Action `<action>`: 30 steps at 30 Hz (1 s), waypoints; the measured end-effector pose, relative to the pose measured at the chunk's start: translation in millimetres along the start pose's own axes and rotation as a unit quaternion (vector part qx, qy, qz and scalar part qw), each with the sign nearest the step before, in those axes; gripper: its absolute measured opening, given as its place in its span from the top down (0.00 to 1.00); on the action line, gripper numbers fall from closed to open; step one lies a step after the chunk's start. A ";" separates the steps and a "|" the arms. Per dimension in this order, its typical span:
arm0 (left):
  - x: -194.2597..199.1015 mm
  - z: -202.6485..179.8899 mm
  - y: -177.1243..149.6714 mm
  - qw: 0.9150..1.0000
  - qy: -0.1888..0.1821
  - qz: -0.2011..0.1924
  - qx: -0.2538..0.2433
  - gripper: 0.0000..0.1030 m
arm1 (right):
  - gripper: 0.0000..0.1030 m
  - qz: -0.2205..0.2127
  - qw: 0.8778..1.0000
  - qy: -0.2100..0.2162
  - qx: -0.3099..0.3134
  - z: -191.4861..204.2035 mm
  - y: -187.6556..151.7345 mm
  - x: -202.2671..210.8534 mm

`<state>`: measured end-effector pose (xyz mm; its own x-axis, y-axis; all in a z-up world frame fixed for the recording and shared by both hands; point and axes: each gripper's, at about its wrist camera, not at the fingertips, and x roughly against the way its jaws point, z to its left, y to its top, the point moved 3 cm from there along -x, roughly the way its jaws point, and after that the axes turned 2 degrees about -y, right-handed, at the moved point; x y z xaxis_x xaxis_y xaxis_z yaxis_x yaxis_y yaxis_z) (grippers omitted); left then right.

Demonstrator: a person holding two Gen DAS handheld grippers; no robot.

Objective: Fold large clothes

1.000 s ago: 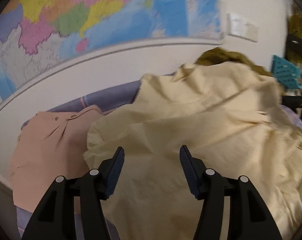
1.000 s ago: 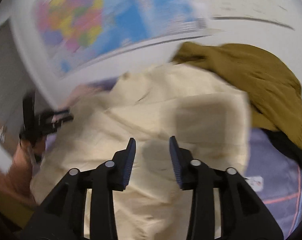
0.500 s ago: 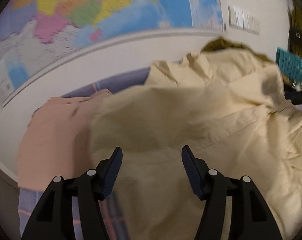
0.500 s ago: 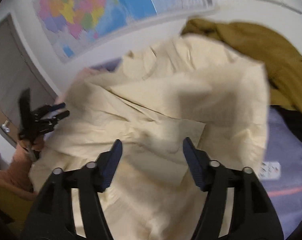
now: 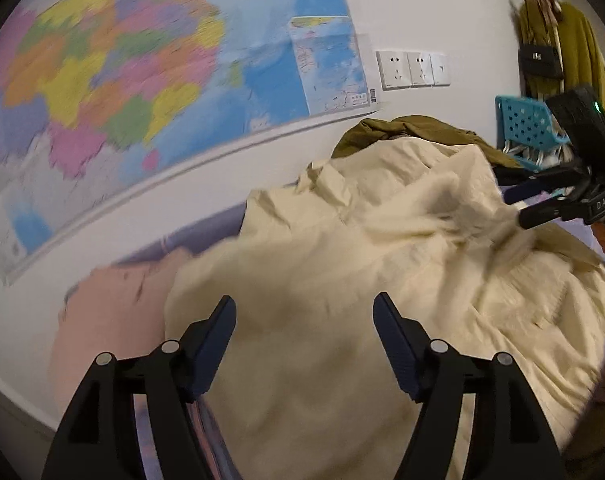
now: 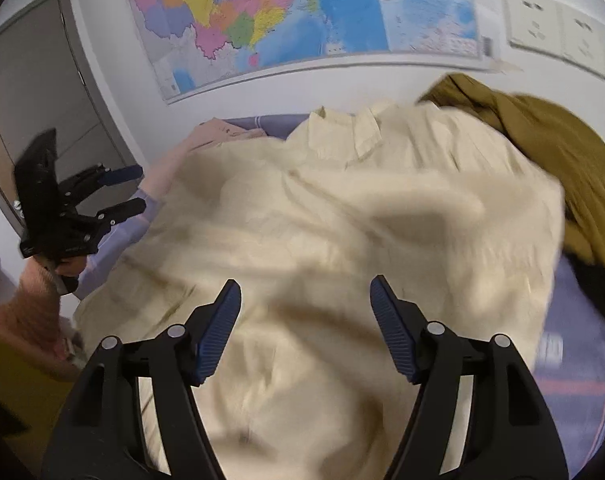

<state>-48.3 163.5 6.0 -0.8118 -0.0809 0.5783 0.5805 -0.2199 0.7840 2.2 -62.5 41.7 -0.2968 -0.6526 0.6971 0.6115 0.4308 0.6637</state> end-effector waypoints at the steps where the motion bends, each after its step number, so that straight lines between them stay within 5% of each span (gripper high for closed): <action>1: -8.6 1.8 7.6 1.000 0.001 0.004 -0.002 0.34 | 0.39 0.000 1.000 -0.005 0.004 -0.8 12.6 -11.0; 4: -54.1 14.9 40.9 1.000 0.025 0.017 -0.005 0.34 | 0.41 0.007 1.000 -0.023 0.016 -8.1 47.8 -47.0; 10: -150.4 56.2 77.8 0.994 0.008 0.098 0.048 0.34 | 0.42 0.034 0.996 -0.074 0.023 -38.6 116.9 -134.5; 15: -213.2 69.7 92.0 0.987 0.011 0.147 0.058 0.34 | 0.42 0.042 0.993 -0.099 0.047 -46.1 141.5 -174.0; 17: -231.6 69.1 95.1 0.985 0.013 0.162 0.050 0.35 | 0.54 0.050 0.991 -0.109 0.067 -43.3 145.0 -186.3; 19: -246.9 68.6 94.1 0.982 0.000 0.182 0.054 0.59 | 0.65 0.065 0.987 -0.119 0.089 -41.8 145.6 -198.7; 21: -258.3 70.2 93.0 0.978 -0.020 0.195 0.071 0.94 | 0.80 0.081 0.982 -0.136 0.099 -45.0 145.1 -208.7; 24: -254.8 72.4 98.9 0.981 -0.023 0.173 0.086 0.98 | 0.84 0.076 0.987 -0.119 0.076 -53.1 150.4 -205.1; 30: -226.9 92.2 124.3 0.987 -0.007 0.112 0.114 0.99 | 0.85 -0.015 0.994 -0.087 0.056 -52.0 181.2 -162.3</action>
<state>213.9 244.2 -7.0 -0.6612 -0.0879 0.7450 0.7461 0.0273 0.6653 199.4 89.1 34.7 -0.4420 -0.5518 0.7072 0.5175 0.4871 0.7035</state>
